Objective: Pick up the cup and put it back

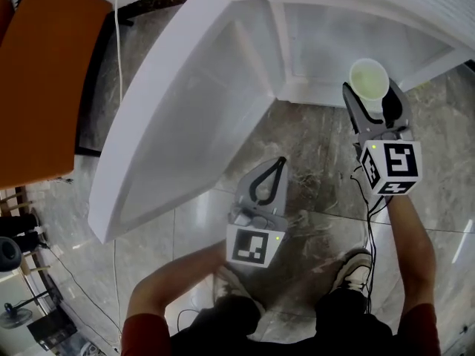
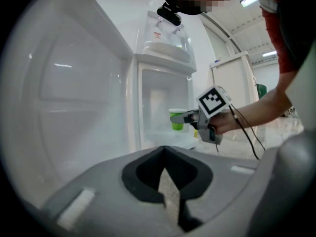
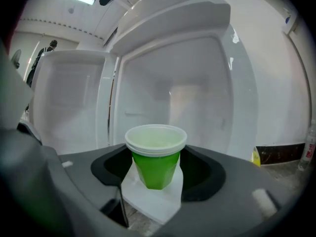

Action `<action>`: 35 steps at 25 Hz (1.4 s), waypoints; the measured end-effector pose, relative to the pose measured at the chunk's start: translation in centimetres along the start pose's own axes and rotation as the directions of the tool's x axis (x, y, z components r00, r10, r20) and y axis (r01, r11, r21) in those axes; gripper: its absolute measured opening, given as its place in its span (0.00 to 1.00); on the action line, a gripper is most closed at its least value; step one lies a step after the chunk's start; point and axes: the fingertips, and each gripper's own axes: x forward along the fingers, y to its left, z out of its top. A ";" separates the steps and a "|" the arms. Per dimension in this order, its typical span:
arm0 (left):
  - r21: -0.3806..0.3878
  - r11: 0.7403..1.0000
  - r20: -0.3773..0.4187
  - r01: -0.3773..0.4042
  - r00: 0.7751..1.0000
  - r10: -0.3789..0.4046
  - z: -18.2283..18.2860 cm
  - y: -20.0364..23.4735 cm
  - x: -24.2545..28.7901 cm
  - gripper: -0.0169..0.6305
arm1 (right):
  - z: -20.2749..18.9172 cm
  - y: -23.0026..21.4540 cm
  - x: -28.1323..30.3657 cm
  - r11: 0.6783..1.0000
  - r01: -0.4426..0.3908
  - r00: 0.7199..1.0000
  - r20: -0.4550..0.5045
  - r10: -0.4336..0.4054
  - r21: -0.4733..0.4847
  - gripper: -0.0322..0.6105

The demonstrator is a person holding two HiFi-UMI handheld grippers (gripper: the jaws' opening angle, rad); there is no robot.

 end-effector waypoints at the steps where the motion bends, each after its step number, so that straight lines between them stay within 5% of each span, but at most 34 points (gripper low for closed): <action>1: 0.003 1.000 -0.004 0.000 1.000 0.000 -0.1 0.0 0.1 0.03 | 0.1 -0.4 0.6 1.000 0.001 1.000 -0.003 -0.001 -0.002 0.52; 16: -0.007 1.000 -0.006 -0.001 1.000 0.001 -0.7 0.1 0.5 0.03 | -1.6 -2.5 7.5 0.997 0.051 0.995 -0.084 -0.046 0.063 0.52; 35: -0.025 1.000 -0.018 -0.010 1.000 0.010 -1.2 0.6 0.5 0.03 | -3.0 -2.7 7.6 0.995 0.076 0.992 -0.107 -0.070 0.057 0.57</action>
